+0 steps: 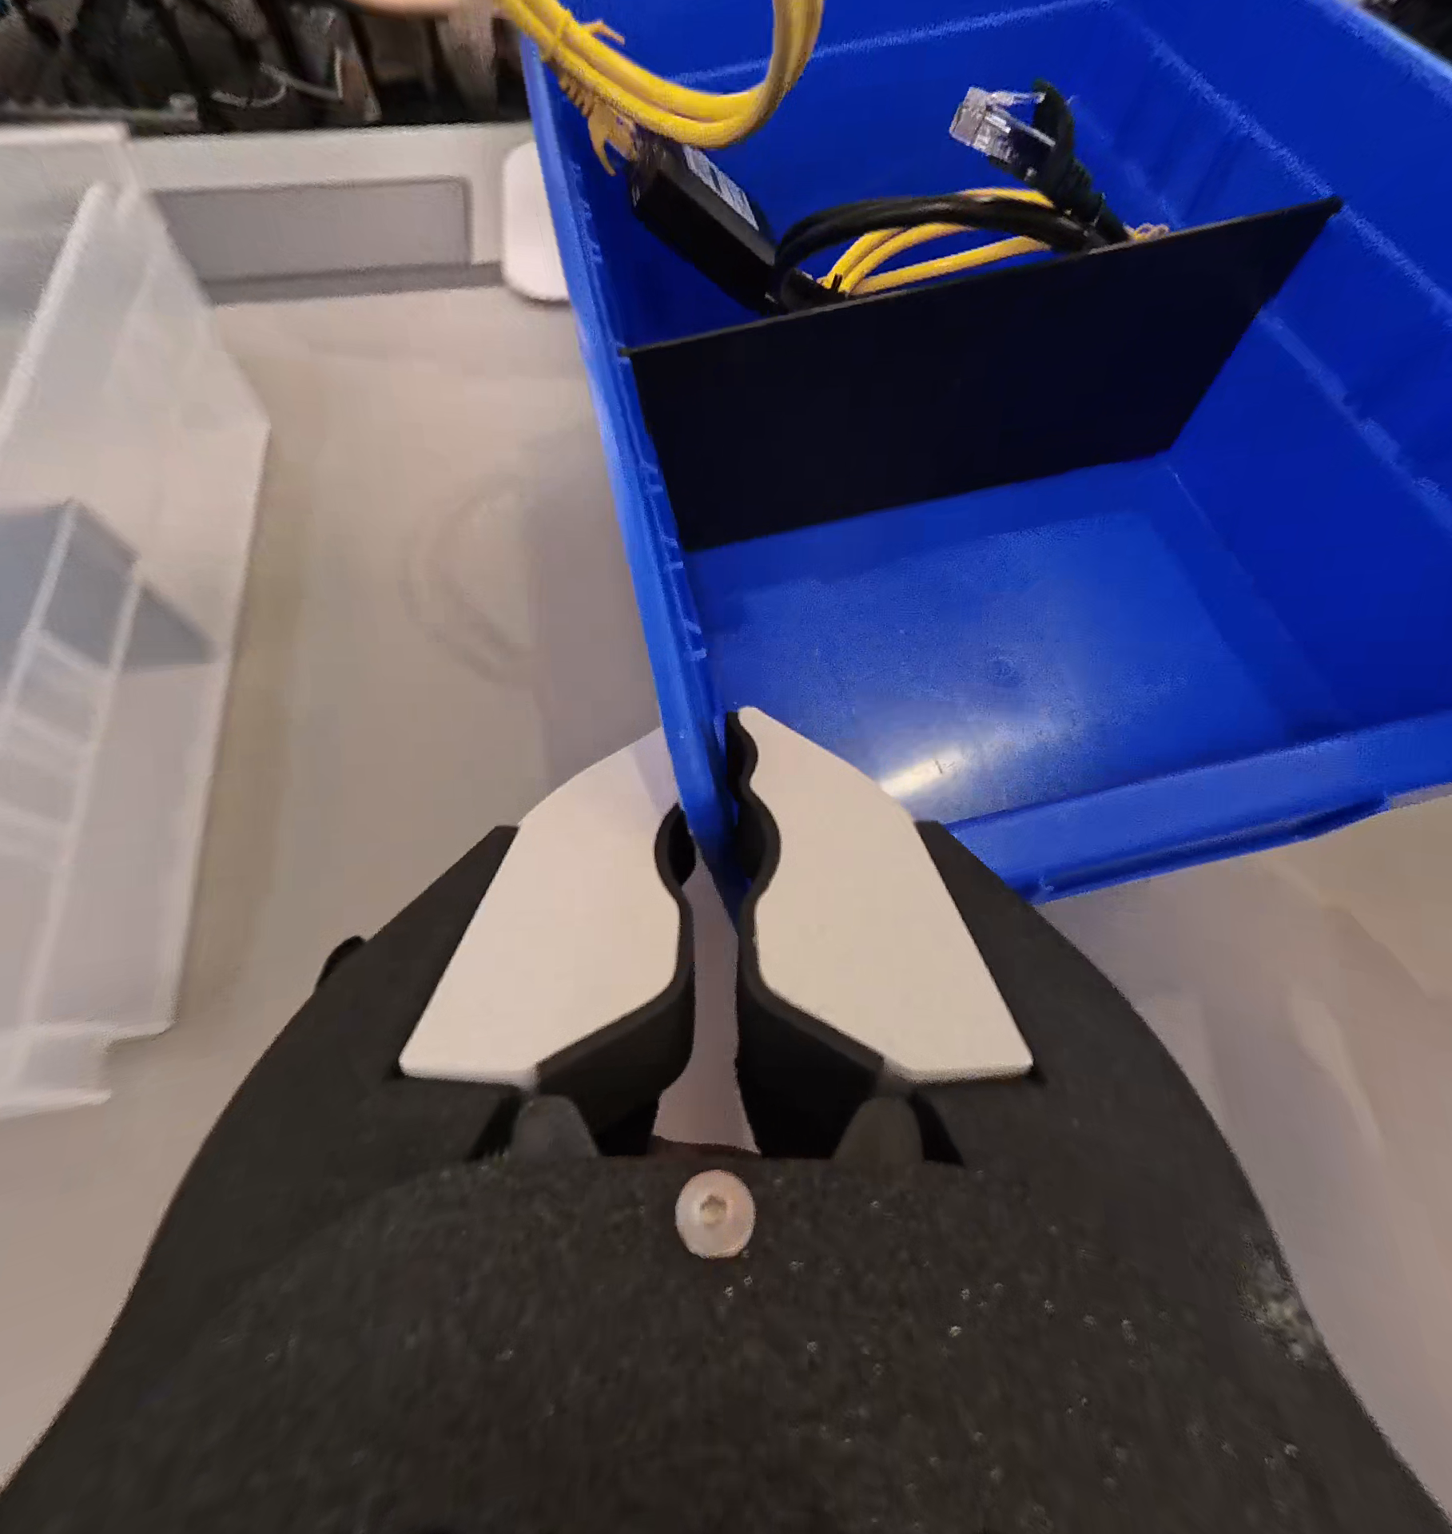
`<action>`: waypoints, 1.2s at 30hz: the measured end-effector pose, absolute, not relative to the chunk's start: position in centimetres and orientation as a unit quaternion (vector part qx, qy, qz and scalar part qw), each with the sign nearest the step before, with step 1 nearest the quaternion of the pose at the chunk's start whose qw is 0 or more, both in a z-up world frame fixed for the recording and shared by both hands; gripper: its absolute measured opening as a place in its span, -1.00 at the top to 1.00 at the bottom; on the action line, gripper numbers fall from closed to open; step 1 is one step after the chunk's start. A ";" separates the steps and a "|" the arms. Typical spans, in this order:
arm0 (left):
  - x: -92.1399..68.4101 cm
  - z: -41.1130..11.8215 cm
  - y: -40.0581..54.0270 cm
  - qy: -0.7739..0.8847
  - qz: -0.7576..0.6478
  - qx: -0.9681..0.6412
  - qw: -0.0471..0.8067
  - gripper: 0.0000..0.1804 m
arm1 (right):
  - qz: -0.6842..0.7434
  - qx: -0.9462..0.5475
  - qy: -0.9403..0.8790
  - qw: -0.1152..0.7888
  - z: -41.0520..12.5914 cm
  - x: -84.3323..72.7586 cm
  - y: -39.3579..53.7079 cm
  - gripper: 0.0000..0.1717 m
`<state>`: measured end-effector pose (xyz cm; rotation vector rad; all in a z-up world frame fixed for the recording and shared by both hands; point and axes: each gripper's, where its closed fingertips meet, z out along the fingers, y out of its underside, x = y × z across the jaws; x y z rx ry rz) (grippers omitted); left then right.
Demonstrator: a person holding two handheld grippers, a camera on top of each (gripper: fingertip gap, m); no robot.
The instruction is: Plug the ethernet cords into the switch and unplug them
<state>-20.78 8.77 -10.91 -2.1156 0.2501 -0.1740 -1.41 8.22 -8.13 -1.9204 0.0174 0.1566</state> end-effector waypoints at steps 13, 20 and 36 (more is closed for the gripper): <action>-25.8 -13.2 7.1 0.122 -0.118 -0.860 0.481 0.78 | 0.114 -0.816 -0.031 0.566 -12.5 -8.0 6.1 0.81; -33.5 -9.0 1.0 0.120 -0.132 -0.832 0.526 0.46 | 0.160 -0.787 -0.078 0.591 -8.2 -6.9 3.1 0.62; -56.2 -11.9 10.2 -0.018 -0.063 -0.871 0.486 0.37 | 0.306 -0.766 -0.330 0.460 -11.4 -29.1 -5.1 0.51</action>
